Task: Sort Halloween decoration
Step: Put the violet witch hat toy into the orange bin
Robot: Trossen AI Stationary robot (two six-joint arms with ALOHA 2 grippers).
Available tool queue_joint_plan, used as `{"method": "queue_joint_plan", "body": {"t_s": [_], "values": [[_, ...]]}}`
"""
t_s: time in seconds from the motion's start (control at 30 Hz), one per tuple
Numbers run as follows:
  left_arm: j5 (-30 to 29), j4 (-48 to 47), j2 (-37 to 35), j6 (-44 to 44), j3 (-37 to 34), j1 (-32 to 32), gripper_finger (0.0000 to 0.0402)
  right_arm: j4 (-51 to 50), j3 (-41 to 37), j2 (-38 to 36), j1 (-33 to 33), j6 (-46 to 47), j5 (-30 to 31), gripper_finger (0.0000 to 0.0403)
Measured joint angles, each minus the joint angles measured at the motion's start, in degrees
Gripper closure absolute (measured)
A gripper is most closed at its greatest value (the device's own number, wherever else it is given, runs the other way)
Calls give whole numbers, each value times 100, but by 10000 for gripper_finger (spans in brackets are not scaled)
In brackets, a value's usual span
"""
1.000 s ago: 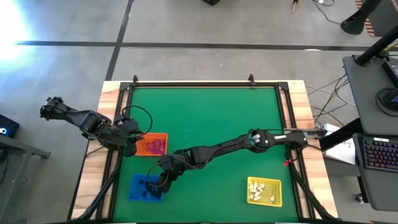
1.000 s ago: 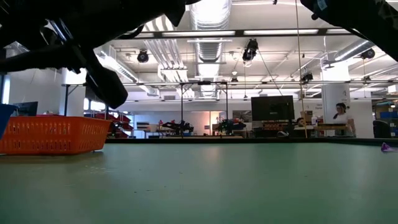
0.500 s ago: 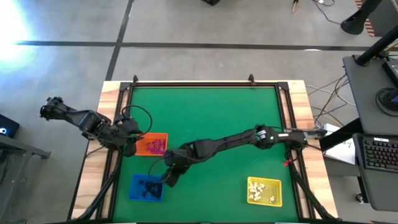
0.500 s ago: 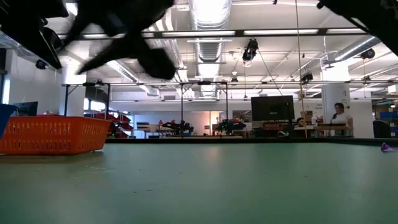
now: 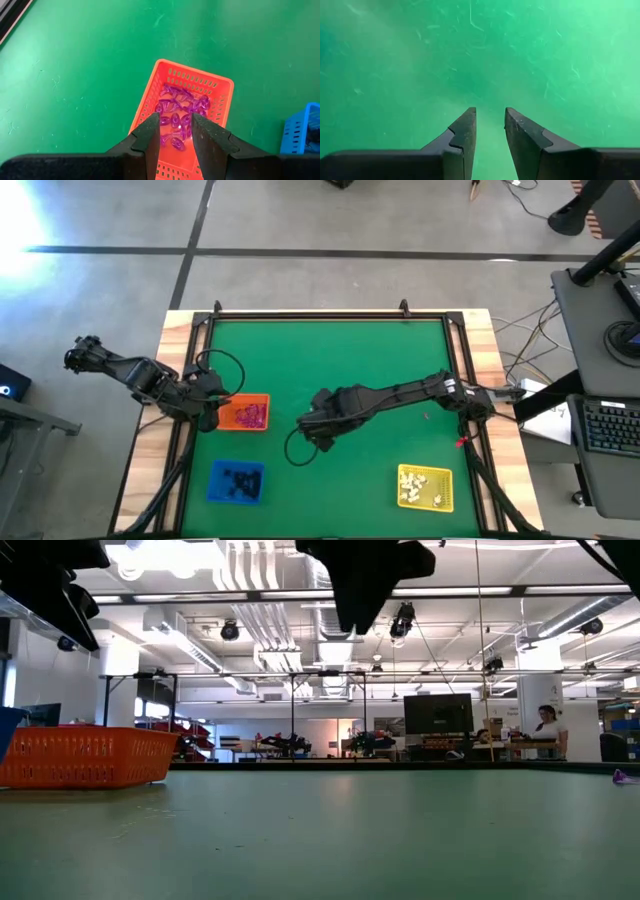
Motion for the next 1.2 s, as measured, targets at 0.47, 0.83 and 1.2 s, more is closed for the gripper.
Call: {"method": "queue_joint_plan", "body": {"t_s": [0.47, 0.83, 1.2], "values": [[0, -41, -13, 0, 0, 0, 307, -19, -2271, -329, 2, 540, -248, 307], [0, -46, -37, 72, 0, 1, 307, 729, -5197, -1784, 28, 1518, -627, 307], [0, -39, -37, -12, 0, 2, 307, 1536, -7379, -3855, 28, 2158, -799, 308]]}}
